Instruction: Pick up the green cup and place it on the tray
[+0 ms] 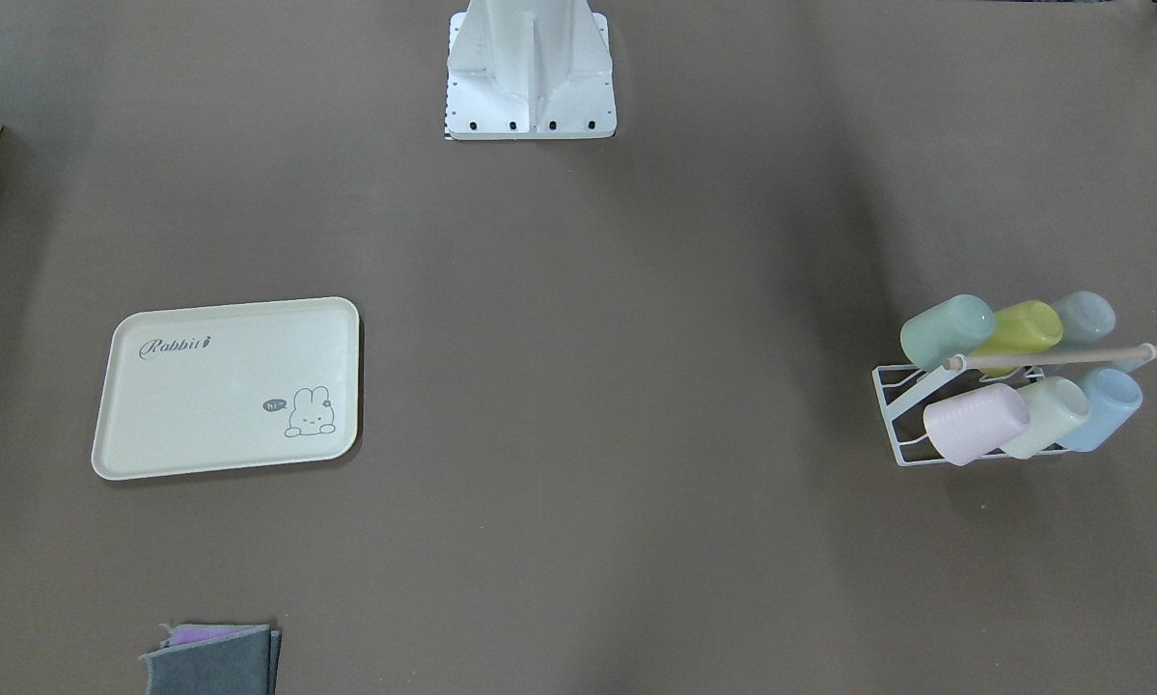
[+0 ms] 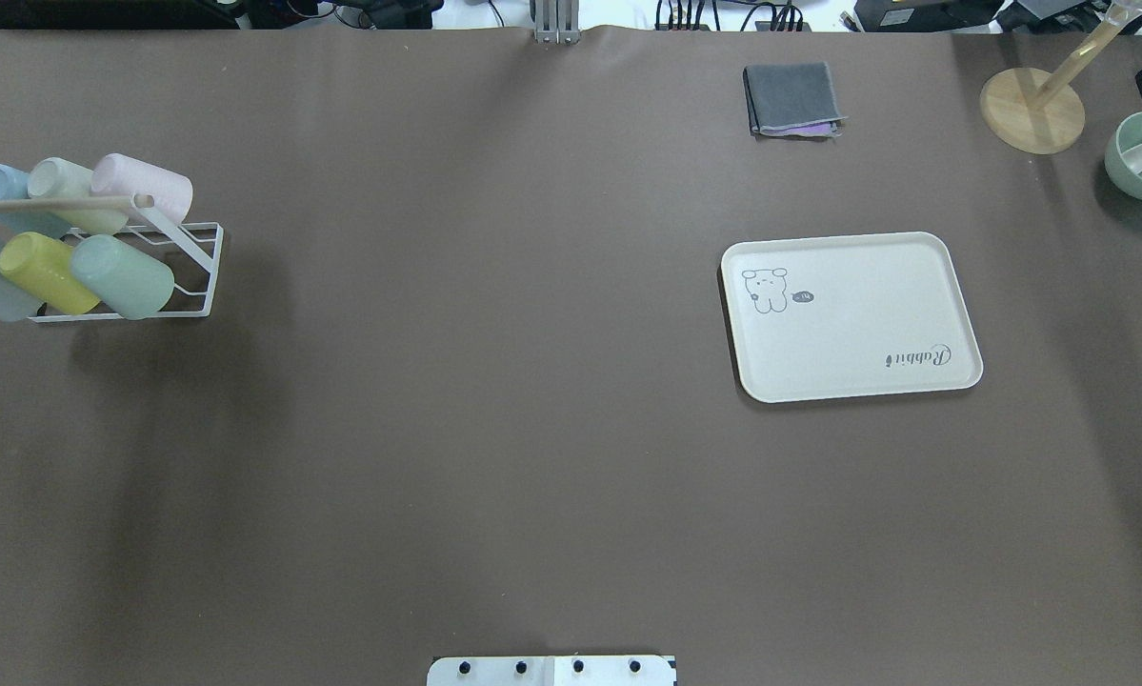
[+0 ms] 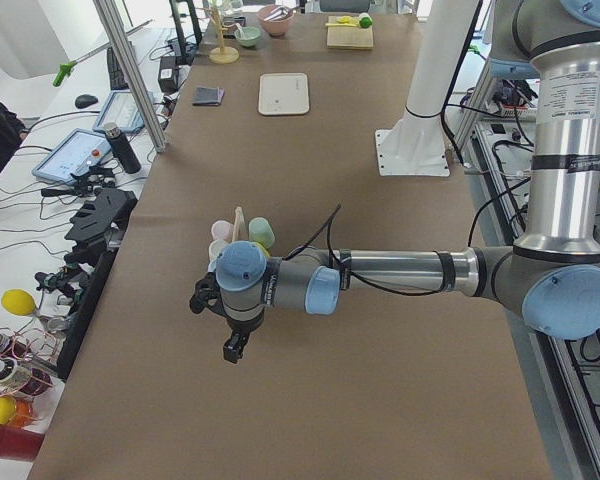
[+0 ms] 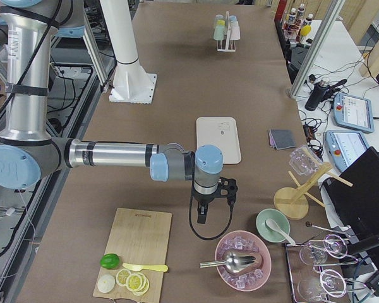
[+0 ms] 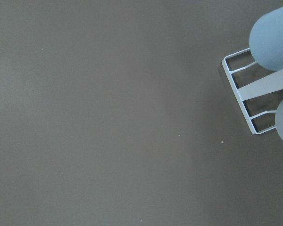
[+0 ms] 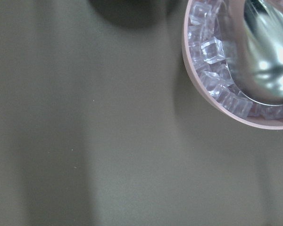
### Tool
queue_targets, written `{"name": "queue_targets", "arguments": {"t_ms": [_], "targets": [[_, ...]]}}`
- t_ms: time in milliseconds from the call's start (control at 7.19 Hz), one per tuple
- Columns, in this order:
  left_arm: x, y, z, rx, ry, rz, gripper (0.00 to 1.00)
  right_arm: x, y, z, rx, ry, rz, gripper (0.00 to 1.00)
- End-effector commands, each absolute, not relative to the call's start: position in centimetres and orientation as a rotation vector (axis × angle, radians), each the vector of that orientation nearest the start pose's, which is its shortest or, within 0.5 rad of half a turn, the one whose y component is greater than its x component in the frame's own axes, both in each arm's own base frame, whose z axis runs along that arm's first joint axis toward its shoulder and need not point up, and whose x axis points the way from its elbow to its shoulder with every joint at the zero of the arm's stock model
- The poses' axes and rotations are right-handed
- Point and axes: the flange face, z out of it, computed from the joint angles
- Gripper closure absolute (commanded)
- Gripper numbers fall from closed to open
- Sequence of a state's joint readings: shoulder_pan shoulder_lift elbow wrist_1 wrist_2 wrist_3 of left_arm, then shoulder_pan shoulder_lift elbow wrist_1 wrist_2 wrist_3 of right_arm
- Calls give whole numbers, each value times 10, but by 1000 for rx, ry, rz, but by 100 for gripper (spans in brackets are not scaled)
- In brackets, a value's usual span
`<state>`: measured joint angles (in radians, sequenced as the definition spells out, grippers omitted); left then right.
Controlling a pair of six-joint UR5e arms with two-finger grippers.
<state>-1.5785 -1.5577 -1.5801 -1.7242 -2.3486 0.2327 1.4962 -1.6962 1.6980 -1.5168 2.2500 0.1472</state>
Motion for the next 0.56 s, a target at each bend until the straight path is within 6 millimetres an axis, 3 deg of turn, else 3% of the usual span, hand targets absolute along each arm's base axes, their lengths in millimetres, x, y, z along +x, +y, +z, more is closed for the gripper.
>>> {"name": "queue_targets", "arguments": {"t_ms": [0, 139, 278, 418], "targets": [[-67, -495, 612, 262, 750, 275, 2, 33, -449, 649, 4, -698, 30, 0], [-65, -493, 575, 225, 749, 267, 2, 28, -452, 646, 11, -713, 23, 0], [-57, -496, 540, 216, 750, 283, 2, 8, -460, 638, 3, -731, 9, 0], [-38, -496, 517, 221, 753, 327, 2, -16, -473, 622, -20, -747, 47, 0]]}}
